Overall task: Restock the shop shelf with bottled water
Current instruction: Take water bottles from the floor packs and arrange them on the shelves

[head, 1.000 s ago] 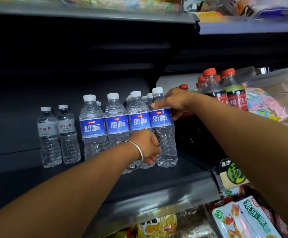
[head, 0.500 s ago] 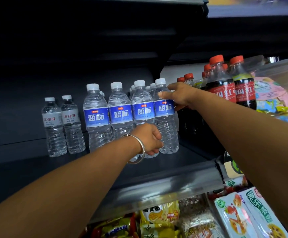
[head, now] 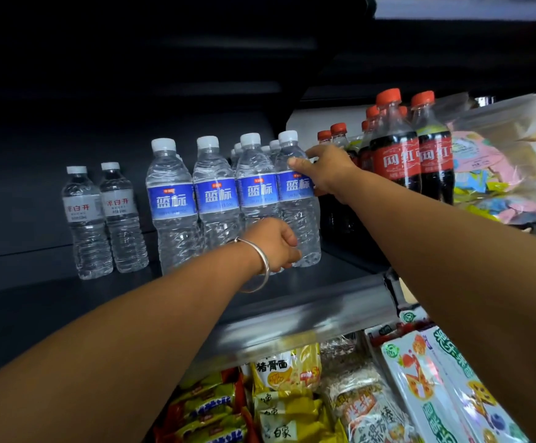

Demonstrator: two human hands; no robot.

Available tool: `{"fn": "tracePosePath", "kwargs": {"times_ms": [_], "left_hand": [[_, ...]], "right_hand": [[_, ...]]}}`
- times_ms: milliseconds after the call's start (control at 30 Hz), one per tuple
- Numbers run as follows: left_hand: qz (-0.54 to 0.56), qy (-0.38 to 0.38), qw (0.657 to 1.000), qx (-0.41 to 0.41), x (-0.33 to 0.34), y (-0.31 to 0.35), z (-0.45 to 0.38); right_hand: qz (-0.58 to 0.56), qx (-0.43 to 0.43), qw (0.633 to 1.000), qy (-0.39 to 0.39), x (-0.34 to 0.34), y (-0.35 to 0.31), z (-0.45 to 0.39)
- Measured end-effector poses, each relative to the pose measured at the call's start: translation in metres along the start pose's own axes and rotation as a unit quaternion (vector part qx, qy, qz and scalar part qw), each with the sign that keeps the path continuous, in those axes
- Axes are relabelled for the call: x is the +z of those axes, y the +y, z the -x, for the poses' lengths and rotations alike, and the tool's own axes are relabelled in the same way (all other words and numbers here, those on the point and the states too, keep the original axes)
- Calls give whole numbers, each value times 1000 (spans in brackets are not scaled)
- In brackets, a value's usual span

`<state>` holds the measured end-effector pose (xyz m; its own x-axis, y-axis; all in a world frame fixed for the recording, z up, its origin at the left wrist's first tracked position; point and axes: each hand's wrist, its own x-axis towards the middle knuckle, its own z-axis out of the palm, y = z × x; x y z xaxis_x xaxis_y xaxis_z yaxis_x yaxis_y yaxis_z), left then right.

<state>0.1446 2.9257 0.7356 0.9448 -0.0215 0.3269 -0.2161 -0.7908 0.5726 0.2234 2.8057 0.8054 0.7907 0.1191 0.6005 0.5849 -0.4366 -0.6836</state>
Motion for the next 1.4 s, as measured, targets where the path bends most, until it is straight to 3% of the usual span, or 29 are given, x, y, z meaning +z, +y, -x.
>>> {"fn": "tracePosePath", "kwargs": {"times_ms": [267,433,633,933,1233,1400], "left_hand": [[-41,45,996,59,-1,13,26],[-95,42,986,133,5,24,65],[-133,16,969,209,48,10,136],[-141,-101,960,221,206,-73,237],[-113,-228,950,180,424,-231,324],[-168,-293,933,126,549,-327,382]], "right_hand": [[197,-71,978,-15,-7,0,53],[390,-139,910,-31,-26,-6,132],[505,-94,856,-56,-32,18,244],[514,49,844,-145,10,129,404],[416,164,870,-209,116,337,587],[389,264,827,-308,185,453,703]]}}
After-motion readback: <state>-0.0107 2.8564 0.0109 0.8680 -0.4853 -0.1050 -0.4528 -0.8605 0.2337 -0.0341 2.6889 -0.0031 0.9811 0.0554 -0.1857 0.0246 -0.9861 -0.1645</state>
